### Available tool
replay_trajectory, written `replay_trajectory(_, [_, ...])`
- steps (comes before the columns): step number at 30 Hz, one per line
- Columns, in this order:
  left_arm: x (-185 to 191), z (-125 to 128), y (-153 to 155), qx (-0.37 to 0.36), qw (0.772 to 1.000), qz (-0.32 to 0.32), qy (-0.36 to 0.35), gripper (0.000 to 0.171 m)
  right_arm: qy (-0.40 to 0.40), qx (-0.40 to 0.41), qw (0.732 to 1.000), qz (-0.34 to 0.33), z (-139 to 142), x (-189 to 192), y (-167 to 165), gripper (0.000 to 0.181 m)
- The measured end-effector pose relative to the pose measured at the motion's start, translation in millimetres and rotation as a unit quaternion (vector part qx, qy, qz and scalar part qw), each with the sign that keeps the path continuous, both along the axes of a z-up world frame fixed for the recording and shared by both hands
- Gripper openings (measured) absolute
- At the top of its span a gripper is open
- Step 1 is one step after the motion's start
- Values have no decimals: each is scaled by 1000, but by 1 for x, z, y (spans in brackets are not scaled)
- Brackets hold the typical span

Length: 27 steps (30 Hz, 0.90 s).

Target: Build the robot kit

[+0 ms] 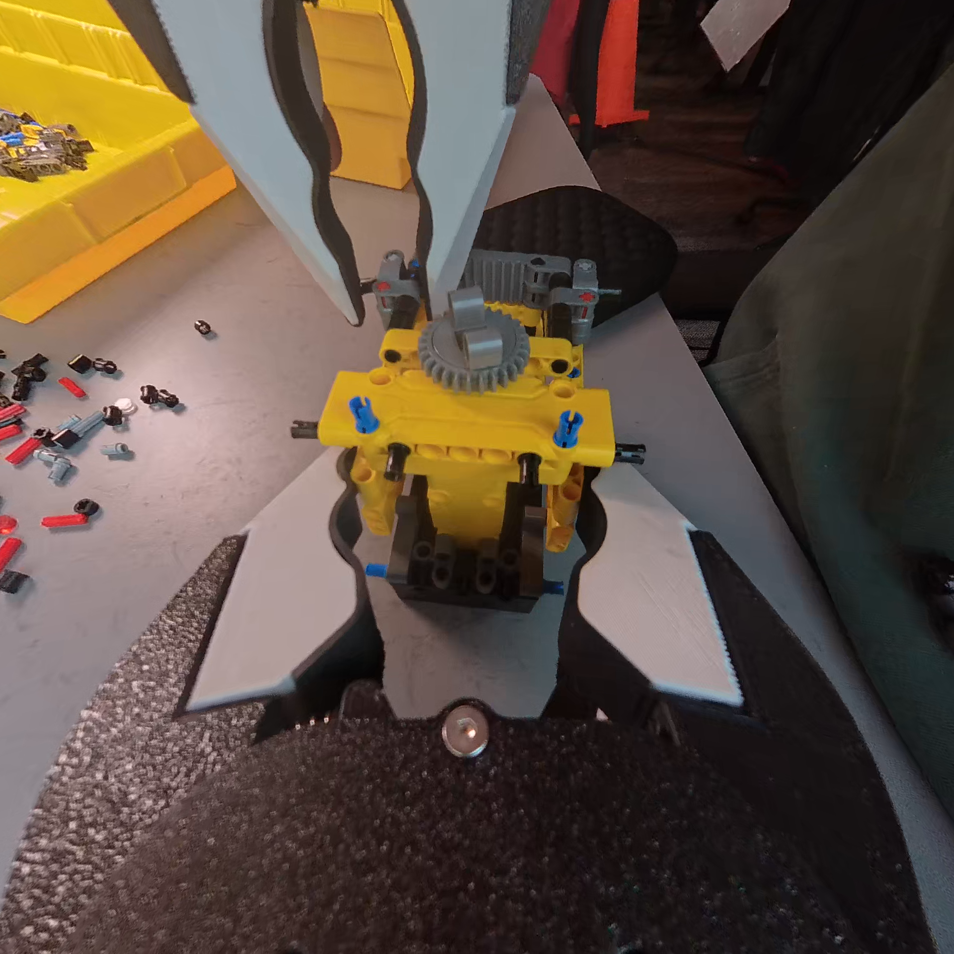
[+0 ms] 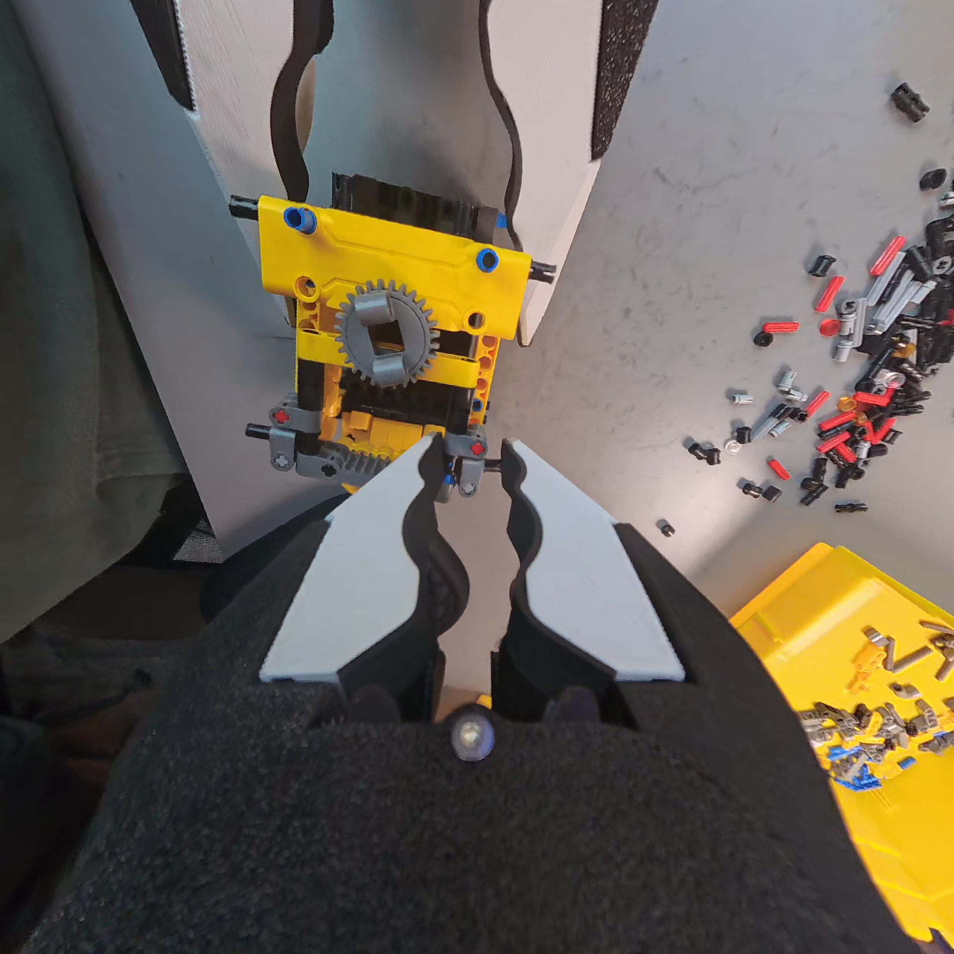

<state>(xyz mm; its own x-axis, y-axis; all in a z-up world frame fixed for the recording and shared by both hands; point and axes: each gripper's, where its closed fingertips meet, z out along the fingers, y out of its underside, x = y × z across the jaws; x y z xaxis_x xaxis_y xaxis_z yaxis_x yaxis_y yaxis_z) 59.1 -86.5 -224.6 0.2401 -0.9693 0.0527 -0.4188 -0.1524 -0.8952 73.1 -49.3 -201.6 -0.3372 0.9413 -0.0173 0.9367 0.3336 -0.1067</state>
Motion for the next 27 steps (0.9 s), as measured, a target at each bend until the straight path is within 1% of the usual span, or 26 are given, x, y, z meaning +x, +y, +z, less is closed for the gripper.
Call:
replay_trajectory(3, [-2,1,1,-10,1000,5,-4,85,12,17,1000,2,3,-2,3,21])
replay_trajectory(4, [-3,0,1,-1,1000,6,3,84,22,23,999,1,6,-2,2,23])
replay_trajectory(6, [-2,-1,-1,18,1000,7,17,85,57,22,998,-2,22,-4,-3,24])
replay_trajectory(8, [-2,-1,-2,13,1000,9,16,85,98,-5,995,-7,45,-8,-20,24])
replay_trajectory(9, [-2,-1,-1,12,1000,10,17,85,102,-21,995,-6,52,-6,-31,24])
replay_trajectory(10, [-2,-2,-1,11,1000,12,17,85,91,-31,995,1,51,-1,-43,25])
replay_trajectory(12, [-2,-2,-1,11,1000,16,19,85,59,-20,998,15,37,8,-55,26])
replay_trajectory(15, [-3,-2,-1,15,999,23,23,85,30,-5,1000,2,18,14,-56,23])
replay_trajectory(18, [-4,-2,-3,23,999,28,29,85,18,-28,999,-2,16,14,-64,14])
replay_trajectory(27, [-4,-3,-5,22,999,26,26,85,-23,-52,998,-19,14,15,-66,12])
